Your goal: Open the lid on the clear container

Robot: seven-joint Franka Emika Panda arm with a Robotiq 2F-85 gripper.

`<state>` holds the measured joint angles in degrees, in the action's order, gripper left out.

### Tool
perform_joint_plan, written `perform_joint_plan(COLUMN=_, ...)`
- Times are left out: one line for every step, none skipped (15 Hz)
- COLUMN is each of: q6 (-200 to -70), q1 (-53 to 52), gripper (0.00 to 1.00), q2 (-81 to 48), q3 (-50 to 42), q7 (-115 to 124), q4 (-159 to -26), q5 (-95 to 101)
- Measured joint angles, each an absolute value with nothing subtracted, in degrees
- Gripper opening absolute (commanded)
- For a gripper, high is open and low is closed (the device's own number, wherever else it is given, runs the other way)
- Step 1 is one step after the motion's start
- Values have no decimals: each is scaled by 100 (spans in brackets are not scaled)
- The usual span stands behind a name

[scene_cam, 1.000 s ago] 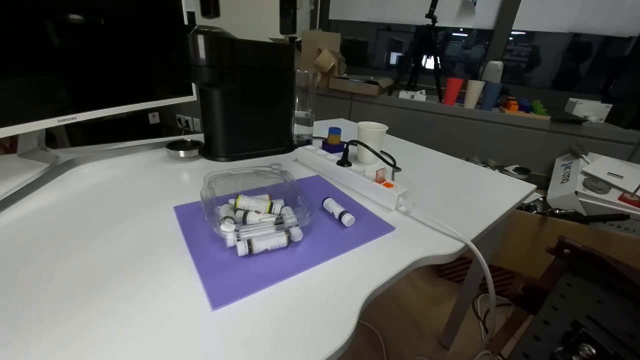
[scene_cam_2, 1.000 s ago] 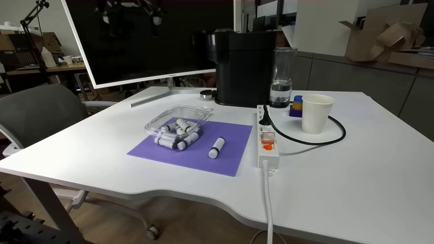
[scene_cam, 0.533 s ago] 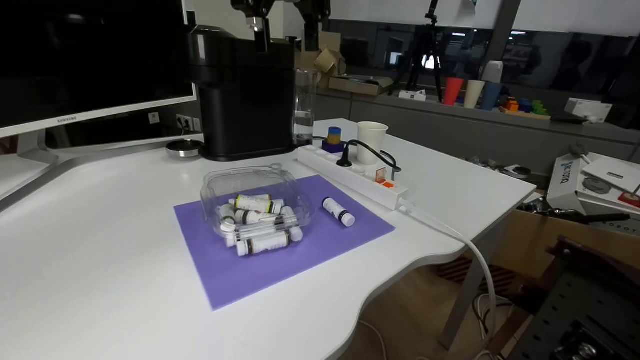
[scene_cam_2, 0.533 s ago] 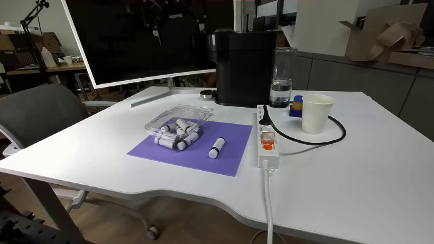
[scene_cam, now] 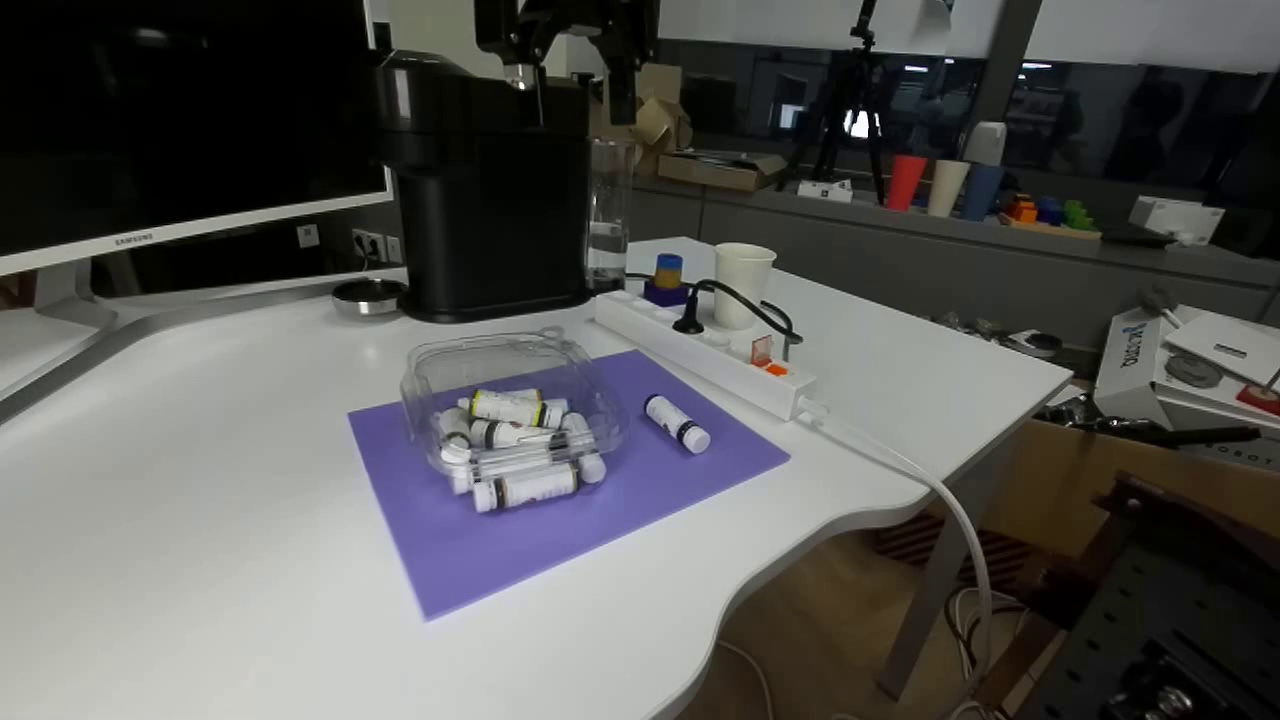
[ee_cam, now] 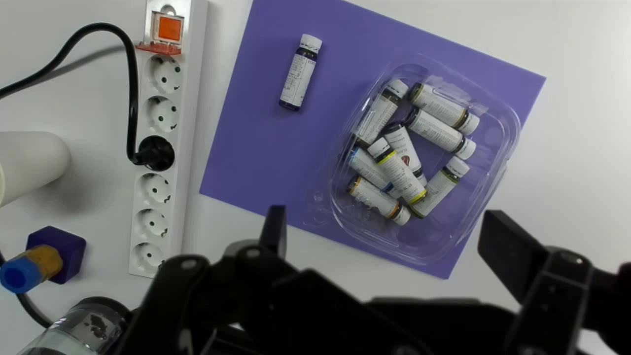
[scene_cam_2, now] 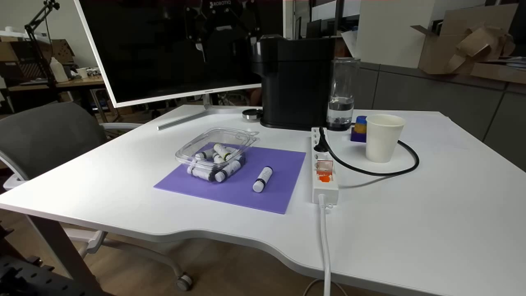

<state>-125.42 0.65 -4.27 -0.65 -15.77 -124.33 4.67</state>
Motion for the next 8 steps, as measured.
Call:
perform_joint_plan(q6=-12535, q1=76, gripper=100, q2=-462, q3=-67, q7=-1610, q4=-12421, q5=408)
perform_joint_plan(q6=-12537, q1=102, gripper=100, q2=-531, q3=-79, q7=-1628, q4=-12379, q5=336)
perform_joint_plan(q6=-12549, q1=148, gripper=100, q2=-648, q3=-106, q7=-1653, q4=-12295, q5=290)
perform_joint_plan(q6=-12565, q1=206, gripper=100, q2=-796, q3=-136, q7=-1709, q4=-12182, q5=222)
perform_joint_plan(q6=-12590, q1=281, gripper=100, q2=-977, q3=-159, q7=-1782, q4=-12037, q5=170)
perform_joint_plan(q6=-12619, q1=348, gripper=100, q2=-1162, q3=-182, q7=-1856, q4=-11885, q5=113)
perform_joint_plan(q6=-12629, q1=413, gripper=100, q2=-1359, q3=-197, q7=-1927, q4=-11713, q5=86)
perform_joint_plan(q6=-12628, q1=472, gripper=100, q2=-1544, q3=-200, q7=-1977, q4=-11543, q5=73)
